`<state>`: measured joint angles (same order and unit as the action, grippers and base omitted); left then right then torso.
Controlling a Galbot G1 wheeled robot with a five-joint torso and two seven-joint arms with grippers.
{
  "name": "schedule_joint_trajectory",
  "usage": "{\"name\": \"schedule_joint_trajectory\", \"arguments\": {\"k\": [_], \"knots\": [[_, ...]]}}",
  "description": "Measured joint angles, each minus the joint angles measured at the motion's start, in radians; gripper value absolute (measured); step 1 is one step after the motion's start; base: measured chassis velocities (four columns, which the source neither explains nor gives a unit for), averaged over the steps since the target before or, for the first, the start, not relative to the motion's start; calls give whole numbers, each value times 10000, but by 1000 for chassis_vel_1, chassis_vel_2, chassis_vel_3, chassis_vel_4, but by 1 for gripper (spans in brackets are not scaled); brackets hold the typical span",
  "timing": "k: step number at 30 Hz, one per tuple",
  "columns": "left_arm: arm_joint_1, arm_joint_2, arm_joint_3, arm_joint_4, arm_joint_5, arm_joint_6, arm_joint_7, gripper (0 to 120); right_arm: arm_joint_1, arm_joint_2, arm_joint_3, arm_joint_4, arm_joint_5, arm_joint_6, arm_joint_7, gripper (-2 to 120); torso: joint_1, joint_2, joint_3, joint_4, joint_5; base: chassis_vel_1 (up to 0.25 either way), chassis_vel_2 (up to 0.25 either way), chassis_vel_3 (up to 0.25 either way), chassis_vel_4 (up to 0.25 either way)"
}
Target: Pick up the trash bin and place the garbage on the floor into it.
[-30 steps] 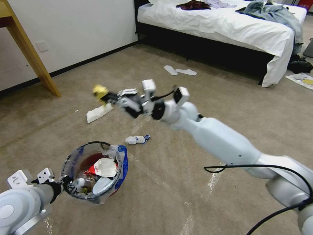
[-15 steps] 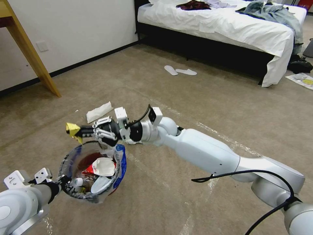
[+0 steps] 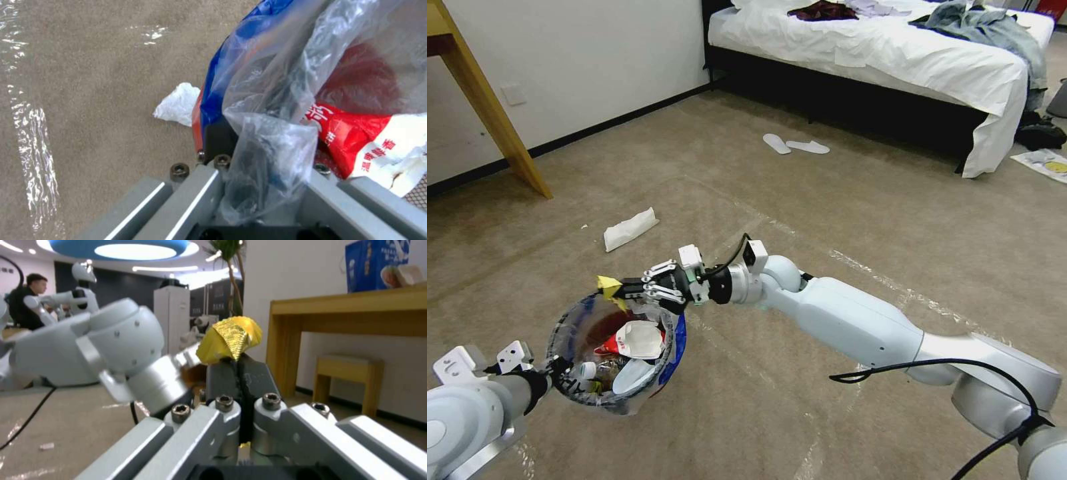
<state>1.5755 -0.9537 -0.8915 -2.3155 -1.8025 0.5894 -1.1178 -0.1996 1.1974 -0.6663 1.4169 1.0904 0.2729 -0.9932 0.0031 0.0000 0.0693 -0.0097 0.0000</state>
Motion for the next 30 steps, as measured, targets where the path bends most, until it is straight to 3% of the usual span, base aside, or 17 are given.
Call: {"name": "schedule_joint_trajectory", "arguments": {"k": [18,30], "knots": [[2,-125,56,-101,4,0,-22,0,-226,-240,-317,-87,-375,13,-69,0,0,0,0,0,0,0,0,0,0],[161,-194,34,-310,30,10,-53,0,-206,164,-663,-268,-535,38,-4,0,1,0,0,1,0,0,0,0,0]]}}
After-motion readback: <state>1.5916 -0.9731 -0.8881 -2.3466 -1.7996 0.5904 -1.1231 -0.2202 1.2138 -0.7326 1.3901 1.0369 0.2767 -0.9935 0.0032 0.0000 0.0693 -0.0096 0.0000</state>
